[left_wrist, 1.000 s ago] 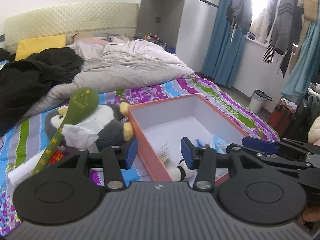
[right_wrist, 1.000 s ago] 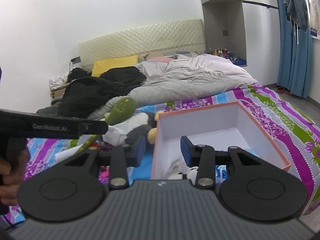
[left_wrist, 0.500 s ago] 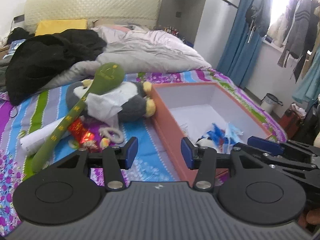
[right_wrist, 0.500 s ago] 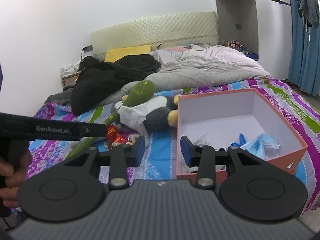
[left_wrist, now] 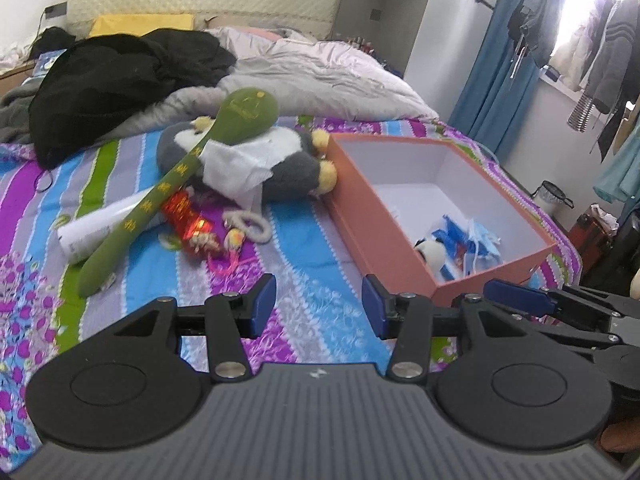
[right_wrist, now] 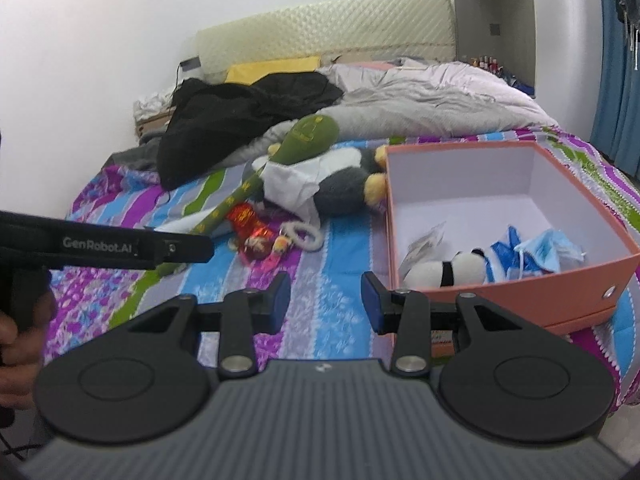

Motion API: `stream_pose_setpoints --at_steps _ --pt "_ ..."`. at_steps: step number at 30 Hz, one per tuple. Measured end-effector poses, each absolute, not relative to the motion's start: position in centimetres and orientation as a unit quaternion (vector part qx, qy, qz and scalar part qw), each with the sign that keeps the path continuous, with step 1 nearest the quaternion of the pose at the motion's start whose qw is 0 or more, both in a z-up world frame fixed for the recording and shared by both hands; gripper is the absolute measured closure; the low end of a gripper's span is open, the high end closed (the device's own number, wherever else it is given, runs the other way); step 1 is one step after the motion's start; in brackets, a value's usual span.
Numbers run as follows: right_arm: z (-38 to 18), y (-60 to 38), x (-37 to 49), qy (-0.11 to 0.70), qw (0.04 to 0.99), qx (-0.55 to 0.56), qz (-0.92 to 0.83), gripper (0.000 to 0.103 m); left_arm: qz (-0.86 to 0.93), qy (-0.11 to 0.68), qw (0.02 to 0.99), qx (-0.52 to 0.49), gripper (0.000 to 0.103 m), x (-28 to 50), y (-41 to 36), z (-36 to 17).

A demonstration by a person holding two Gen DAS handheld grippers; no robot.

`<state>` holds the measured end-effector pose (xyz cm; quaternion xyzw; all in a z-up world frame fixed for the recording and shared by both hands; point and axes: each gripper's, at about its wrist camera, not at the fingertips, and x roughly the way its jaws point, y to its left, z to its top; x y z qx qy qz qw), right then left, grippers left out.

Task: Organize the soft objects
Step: 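Withdraw both open tools from the box back toward the pile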

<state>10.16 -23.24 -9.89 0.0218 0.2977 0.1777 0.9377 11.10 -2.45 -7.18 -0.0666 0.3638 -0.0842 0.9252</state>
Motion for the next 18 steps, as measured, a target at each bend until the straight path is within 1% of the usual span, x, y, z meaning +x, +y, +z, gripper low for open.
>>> stream_pose_setpoints --at_steps 3,9,18 --pt "-10.5 -22.8 10.1 0.308 0.934 0.018 0.179 0.061 -0.074 0.372 0.923 -0.062 0.049 10.5 -1.8 -8.1" --pt "-11.4 -21.8 10.4 0.320 0.929 0.015 0.183 0.061 -0.056 0.387 0.916 -0.087 0.049 10.1 0.3 -9.9" --pt "-13.2 -19.7 12.8 0.342 0.919 0.008 0.197 0.061 -0.026 0.395 0.911 -0.114 0.049 12.4 3.1 -12.2"
